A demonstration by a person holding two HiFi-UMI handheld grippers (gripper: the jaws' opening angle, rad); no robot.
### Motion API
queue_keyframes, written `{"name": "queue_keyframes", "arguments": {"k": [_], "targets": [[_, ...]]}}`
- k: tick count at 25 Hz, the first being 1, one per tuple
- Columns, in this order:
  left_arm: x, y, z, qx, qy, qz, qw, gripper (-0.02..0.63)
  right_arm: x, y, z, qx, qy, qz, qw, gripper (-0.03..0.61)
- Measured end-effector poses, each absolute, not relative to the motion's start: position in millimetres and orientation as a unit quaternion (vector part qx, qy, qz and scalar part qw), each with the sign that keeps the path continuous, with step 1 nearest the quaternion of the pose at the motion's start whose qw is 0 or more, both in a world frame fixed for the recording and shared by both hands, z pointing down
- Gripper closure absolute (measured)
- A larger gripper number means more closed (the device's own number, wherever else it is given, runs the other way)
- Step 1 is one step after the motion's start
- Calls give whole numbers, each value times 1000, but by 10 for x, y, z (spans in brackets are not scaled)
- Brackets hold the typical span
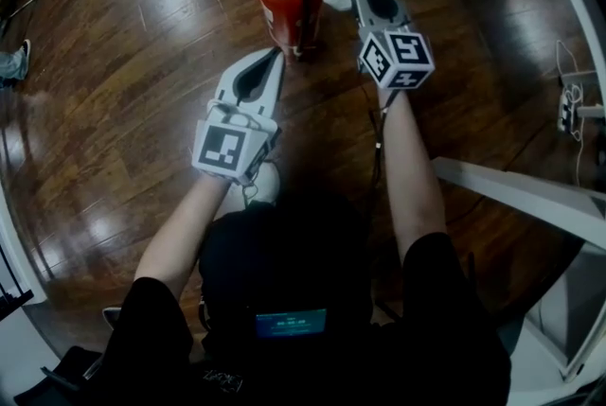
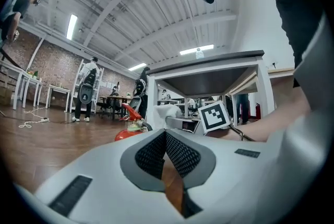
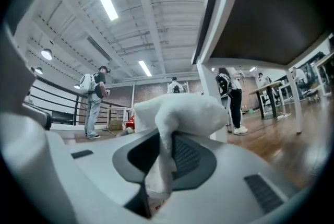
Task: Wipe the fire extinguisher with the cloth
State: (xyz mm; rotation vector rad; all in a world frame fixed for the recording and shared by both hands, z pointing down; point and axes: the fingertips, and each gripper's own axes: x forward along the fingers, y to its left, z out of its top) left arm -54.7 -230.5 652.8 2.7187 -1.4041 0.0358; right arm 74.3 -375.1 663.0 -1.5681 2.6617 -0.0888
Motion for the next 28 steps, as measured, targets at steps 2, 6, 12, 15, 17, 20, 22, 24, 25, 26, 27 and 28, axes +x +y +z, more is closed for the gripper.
{"name": "queue_keyframes", "arguments": {"k": [2,6,12,15,17,20,22,24,25,26,27,28], "targets": [[-462,-2301,6579,889,-455,12,48,615,594,-3788,6784,-498,866,-37,13,502],[-398,-2263,6631,892,-448,9,65,615,445,-3879,7257,-489,869,-71,-19,503],[-338,-2222,6676,896,-438,11,69,615,443,-3821,8510,-472,853,-187,-123,503],[-331,-2204,6709,897,-435,14,74,614,394,-3656,8925,-455,847,-213,-173,503],[-319,-2185,6727,898,-433,16,74,614,399,-3582,8947,-453,847,-212,-177,503],[-318,-2175,6701,897,-435,12,75,614,620,-3615,8646,-483,842,-208,-124,503],[-360,-2186,6680,895,-440,9,75,615,828,-3705,8207,-507,838,-197,-57,503],[-413,-2181,6673,891,-447,7,77,614,996,-3740,7663,-518,837,-173,11,503],[-436,-2173,6671,890,-450,6,78,614,1045,-3720,7382,-518,839,-159,43,503],[-457,-2165,6669,888,-452,5,80,615,1057,-3677,7110,-512,843,-144,72,503],[-476,-2162,6667,887,-455,4,80,615,1025,-3621,6861,-503,850,-129,95,503],[-491,-2161,6665,886,-457,4,81,614,949,-3560,6648,-490,858,-111,110,503]]}}
